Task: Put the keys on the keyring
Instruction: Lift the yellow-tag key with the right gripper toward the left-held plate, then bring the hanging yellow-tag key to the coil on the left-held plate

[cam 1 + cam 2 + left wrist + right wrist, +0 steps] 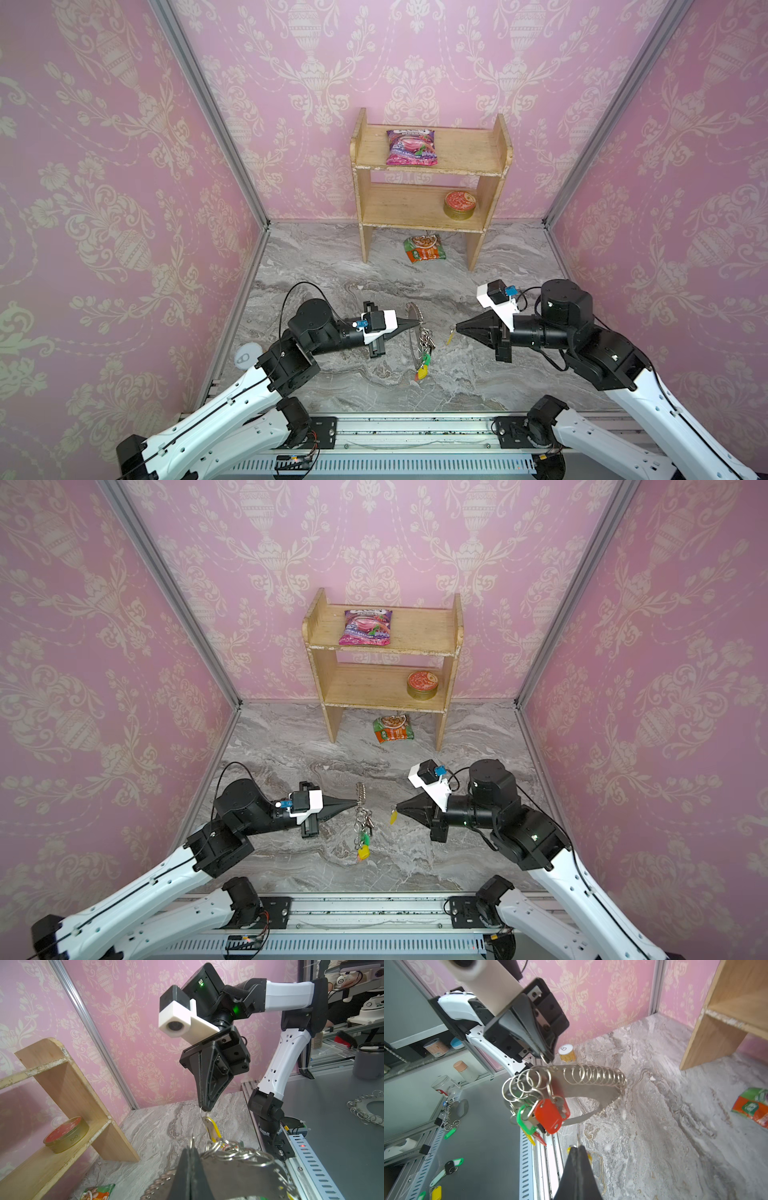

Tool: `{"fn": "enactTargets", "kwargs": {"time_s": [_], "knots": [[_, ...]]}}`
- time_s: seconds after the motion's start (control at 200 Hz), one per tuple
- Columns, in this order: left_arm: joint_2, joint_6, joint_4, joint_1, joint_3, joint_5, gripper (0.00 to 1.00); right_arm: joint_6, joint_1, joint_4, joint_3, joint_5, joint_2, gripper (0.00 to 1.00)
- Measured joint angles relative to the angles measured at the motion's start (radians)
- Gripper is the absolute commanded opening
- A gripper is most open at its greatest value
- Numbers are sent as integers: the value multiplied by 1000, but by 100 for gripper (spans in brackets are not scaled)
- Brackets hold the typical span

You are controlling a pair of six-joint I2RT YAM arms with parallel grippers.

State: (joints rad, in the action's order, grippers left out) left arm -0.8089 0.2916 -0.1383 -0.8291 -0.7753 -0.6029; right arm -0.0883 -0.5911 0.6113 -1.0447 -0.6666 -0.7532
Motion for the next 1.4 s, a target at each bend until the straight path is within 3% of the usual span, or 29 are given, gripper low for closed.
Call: {"fn": "enactTargets", "kwargs": {"time_s": [0.4, 1.116, 1.401], "knots": [[-113, 37, 29, -65, -100, 56, 0, -171, 0, 171, -139, 11, 22, 0], [-75, 37, 36, -129, -101, 242, 0, -154, 0, 96, -140, 28, -24, 0], [-74, 53, 36, -137, -101, 237, 0, -136, 0, 32, -128, 47, -27, 0]]}}
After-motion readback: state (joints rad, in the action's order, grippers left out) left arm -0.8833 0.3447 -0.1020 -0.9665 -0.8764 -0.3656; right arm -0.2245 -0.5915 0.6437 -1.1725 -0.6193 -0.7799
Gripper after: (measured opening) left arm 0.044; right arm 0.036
